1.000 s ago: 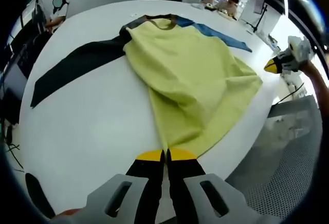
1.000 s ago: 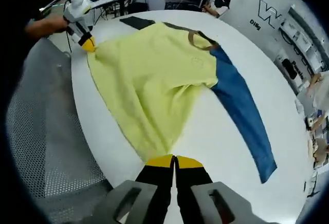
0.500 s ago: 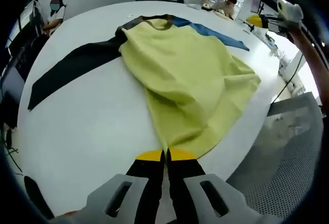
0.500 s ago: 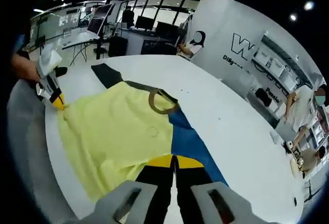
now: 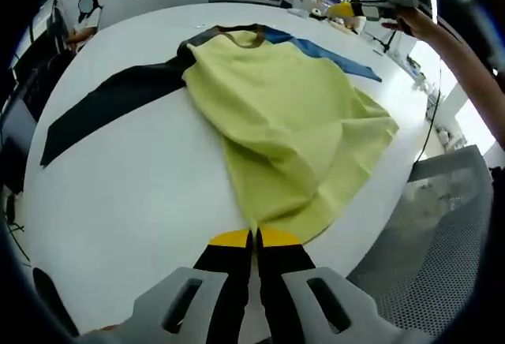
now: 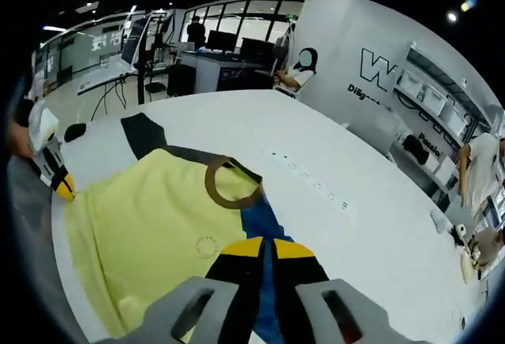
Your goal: Fold the garment on the visible template until the final outline fits inside the template.
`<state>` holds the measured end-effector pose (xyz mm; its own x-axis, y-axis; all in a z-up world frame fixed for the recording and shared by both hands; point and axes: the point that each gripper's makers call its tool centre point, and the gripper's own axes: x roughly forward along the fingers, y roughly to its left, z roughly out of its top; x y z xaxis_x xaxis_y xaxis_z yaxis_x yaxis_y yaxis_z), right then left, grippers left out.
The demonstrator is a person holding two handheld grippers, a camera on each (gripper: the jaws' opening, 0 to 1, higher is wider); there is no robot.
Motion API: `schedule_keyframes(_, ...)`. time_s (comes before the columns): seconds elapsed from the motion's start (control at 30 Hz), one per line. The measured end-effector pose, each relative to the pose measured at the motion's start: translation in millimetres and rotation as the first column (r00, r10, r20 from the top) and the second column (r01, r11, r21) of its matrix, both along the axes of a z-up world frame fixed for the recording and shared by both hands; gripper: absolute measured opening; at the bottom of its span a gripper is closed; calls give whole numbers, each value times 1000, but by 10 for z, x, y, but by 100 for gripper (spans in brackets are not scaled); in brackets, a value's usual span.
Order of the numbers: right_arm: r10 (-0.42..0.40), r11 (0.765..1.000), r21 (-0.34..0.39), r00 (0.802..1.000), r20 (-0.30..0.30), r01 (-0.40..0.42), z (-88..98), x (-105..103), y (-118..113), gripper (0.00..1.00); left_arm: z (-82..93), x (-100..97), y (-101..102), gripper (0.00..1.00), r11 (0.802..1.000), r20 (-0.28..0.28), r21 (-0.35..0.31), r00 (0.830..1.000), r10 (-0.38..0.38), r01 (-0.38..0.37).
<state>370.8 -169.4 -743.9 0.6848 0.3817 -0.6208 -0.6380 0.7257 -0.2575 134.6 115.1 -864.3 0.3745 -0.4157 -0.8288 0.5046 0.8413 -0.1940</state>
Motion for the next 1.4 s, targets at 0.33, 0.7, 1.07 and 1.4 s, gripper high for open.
schedule_keyframes(0.33, 31, 1000, 7, 996, -80, -30, -367, 418, 186, 3, 2, -2, 4, 0, 1000, -11, -25, 1000, 15, -16)
schedule_keyframes(0.7, 107, 993, -41, 983, -150, -114, -736, 765, 379, 7, -6, 0, 7, 0, 999, -19, -41, 999, 33, -33)
schedule_keyframes(1.07, 183, 976, -80, 959, -217, -204, -933, 745, 514, 7, -11, -5, -8, 0, 998, -20, -50, 999, 38, -39)
schedule_keyframes(1.4, 182, 975, -101, 972, -149, -198, -895, 1027, 385, 0, -17, -15, -17, 0, 1000, -15, -26, 1000, 16, -16)
